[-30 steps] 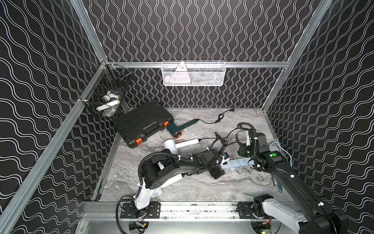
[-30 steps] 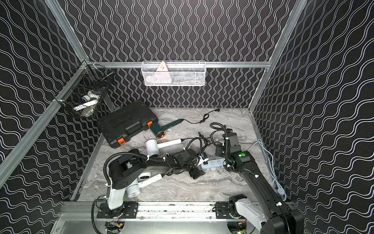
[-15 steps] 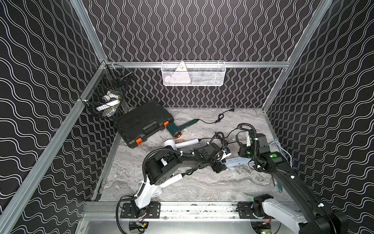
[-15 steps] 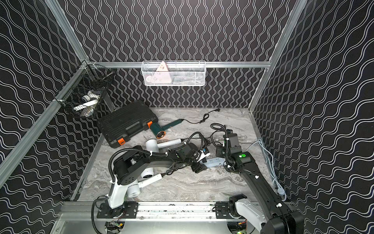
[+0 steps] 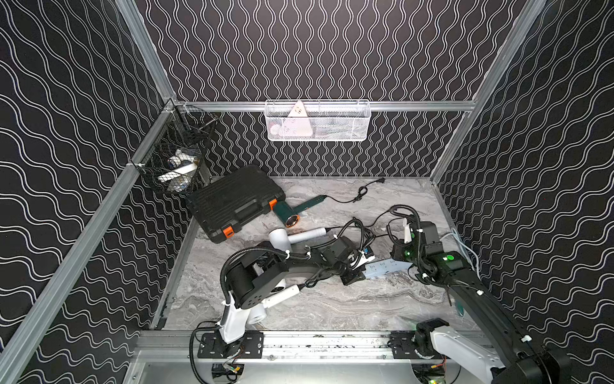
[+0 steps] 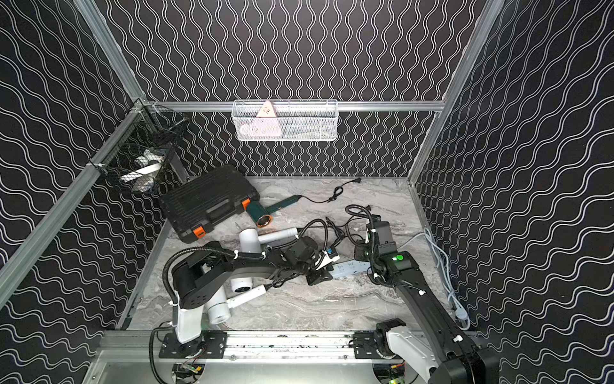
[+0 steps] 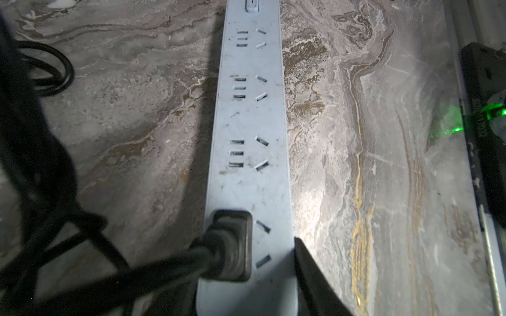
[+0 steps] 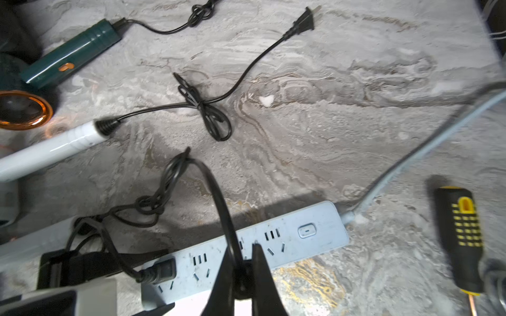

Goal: Charge the blow dryers
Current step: Move the socket to the center of the board.

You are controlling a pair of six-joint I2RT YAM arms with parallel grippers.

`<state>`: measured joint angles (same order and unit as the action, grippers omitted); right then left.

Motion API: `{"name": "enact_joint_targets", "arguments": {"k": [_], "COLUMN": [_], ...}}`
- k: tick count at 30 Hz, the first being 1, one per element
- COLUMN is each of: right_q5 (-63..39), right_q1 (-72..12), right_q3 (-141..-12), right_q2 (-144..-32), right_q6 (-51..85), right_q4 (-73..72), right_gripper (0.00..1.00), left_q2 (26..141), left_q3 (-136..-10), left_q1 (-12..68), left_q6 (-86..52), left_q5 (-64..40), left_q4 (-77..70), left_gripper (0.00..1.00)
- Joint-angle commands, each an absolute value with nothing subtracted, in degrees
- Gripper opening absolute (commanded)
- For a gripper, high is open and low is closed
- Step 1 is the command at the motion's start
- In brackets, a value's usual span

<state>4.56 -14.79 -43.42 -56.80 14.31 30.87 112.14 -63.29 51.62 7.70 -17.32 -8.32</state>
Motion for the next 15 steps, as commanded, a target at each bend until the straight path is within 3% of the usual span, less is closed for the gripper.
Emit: {"name": "enact_joint_targets", "arguments": {"k": [1, 5, 11, 15], "right_q5": [-0.2, -4.2, 1.6, 2.9], "right_q1": [-14.9, -17.6, -28.9, -30.7], "right_q3": [-43.3, -41.5, -37.9, -36.4], "right_q2": [-57.8, -59.1, -59.6, -60.8], "right_q6": [15.3, 19.2, 24.2, 26.2], "right_q4": [28.4, 25.1, 18.1, 15.0], "right_gripper": [0.00, 0.00, 0.00, 0.00], "left_q2": [110.3, 109.2, 108.8, 108.6], "left_q3": [-62.4, -60.9, -58.5, -58.5], "left_q1": [51.6, 51.5, 51.5, 51.5], "left_q6": [12.0, 13.9, 14.1, 13.9], "left_q5": [-15.6, -14.4, -13.5, -13.3], "left_q4": [-5.0, -3.6, -4.3, -3.9], "left_gripper": [0.28, 0.28, 0.30, 0.32]}}
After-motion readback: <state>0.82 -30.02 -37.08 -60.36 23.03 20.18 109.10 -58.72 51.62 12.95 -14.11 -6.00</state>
